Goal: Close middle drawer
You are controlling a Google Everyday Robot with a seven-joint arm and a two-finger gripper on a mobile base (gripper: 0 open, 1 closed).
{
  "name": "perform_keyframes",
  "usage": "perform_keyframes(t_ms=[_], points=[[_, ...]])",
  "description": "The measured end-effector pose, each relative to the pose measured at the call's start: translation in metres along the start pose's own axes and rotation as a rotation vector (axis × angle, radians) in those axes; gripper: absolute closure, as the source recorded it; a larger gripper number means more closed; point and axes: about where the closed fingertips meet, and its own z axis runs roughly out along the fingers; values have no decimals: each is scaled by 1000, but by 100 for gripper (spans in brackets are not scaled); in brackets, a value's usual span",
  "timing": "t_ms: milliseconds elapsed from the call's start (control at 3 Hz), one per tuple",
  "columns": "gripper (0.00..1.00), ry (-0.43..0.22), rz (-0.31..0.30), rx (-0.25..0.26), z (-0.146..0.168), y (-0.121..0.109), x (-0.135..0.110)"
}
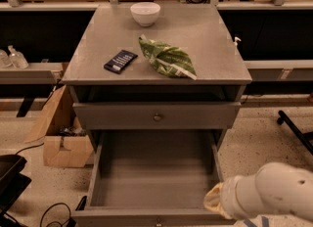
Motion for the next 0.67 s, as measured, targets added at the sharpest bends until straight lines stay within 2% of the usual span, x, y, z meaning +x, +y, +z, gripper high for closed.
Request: perform_keyframes(t_ms=[333, 667], points=[[100, 19, -38, -60, 70, 52, 32], [100, 41, -74, -163, 142, 130, 78]])
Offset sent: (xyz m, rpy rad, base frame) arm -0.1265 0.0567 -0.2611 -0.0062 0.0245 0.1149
